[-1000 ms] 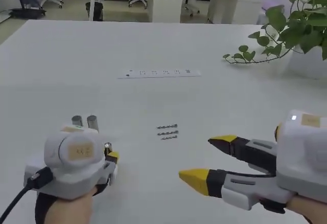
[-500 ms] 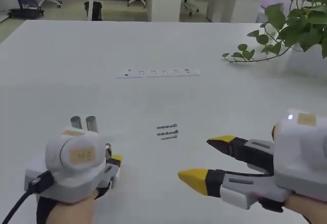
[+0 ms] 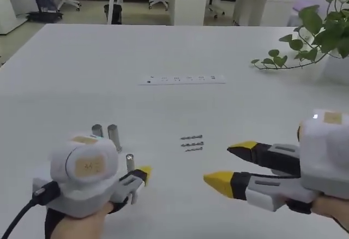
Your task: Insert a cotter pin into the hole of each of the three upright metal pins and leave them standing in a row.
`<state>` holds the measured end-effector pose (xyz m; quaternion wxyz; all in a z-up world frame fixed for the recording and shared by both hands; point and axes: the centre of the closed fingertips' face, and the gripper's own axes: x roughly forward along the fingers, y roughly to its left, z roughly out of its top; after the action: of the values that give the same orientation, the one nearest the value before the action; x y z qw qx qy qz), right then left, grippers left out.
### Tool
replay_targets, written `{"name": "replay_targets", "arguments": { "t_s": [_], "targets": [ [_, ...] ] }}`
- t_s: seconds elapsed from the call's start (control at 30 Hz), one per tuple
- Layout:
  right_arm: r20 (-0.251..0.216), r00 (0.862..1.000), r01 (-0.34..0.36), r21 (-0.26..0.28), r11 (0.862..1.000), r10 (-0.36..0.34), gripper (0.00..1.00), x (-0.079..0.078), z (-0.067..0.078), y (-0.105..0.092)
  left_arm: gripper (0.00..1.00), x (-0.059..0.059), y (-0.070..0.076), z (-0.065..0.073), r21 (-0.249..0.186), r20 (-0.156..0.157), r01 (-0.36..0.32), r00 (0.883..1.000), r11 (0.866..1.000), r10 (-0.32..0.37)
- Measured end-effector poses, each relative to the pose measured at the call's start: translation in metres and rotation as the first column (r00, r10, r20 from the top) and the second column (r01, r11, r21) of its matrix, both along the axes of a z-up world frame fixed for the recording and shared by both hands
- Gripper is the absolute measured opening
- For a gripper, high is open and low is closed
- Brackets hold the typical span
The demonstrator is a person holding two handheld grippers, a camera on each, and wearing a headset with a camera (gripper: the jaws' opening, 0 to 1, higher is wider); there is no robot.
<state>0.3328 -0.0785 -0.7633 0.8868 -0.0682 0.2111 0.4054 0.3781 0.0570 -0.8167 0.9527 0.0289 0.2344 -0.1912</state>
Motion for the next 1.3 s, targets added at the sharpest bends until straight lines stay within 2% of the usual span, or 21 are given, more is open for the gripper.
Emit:
{"name": "replay_targets", "arguments": {
  "t_s": [0.03, 0.2, 0.4, 0.53, 0.6, 0.87, 1.03, 1.13, 1.3],
  "targets": [
    [-0.001, 1.0, 0.0, -0.001, 1.0, 0.0, 0.48, 0.002, 0.0, 0.0, 0.48, -0.002, -0.003, 0.001, 0.002, 0.004, 0.027, 1.0, 1.0, -0.027],
    [-0.003, 1.0, -0.009, -0.018, 1.0, 0.009, 0.47, 0.014, -0.001, 0.0, 0.57, -0.011, -0.003, 0.009, 0.015, 0.024, 0.071, 0.997, 0.997, -0.072],
    [-0.007, 0.999, -0.041, -0.034, 0.999, 0.041, 0.45, 0.022, 0.0, 0.005, 0.64, -0.014, 0.004, 0.019, -0.013, 0.035, 0.088, 0.996, 0.996, -0.087],
    [-0.02, 0.997, -0.073, -0.078, 0.994, 0.071, 0.43, 0.029, -0.006, 0.008, 0.69, -0.017, 0.007, 0.024, -0.044, 0.03, 0.101, 0.995, 0.994, -0.1],
    [-0.027, 0.996, -0.088, -0.097, 0.991, 0.086, 0.43, 0.032, -0.008, 0.009, 0.71, -0.019, 0.009, 0.024, -0.044, 0.026, 0.109, 0.994, 0.993, -0.108],
    [-0.062, 0.99, -0.139, -0.163, 0.977, 0.13, 0.41, 0.046, -0.019, 0.013, 0.76, -0.025, 0.013, 0.024, -0.014, 0.028, 0.155, 0.988, 0.988, -0.155],
    [-0.084, 0.986, -0.159, -0.187, 0.969, 0.145, 0.4, 0.053, -0.026, 0.015, 0.77, -0.027, 0.012, 0.028, -0.018, 0.039, 0.175, 0.984, 0.984, -0.174],
    [-0.103, 0.984, -0.166, -0.2, 0.965, 0.148, 0.39, 0.059, -0.031, 0.016, 0.77, -0.028, 0.012, 0.032, -0.038, 0.052, 0.182, 0.982, 0.983, -0.18],
    [-0.125, 0.978, -0.195, -0.274, 0.942, 0.166, 0.34, 0.064, -0.041, 0.012, 0.76, -0.031, 0.011, 0.037, -0.052, 0.069, 0.193, 0.979, 0.98, -0.19]
  ]
}}
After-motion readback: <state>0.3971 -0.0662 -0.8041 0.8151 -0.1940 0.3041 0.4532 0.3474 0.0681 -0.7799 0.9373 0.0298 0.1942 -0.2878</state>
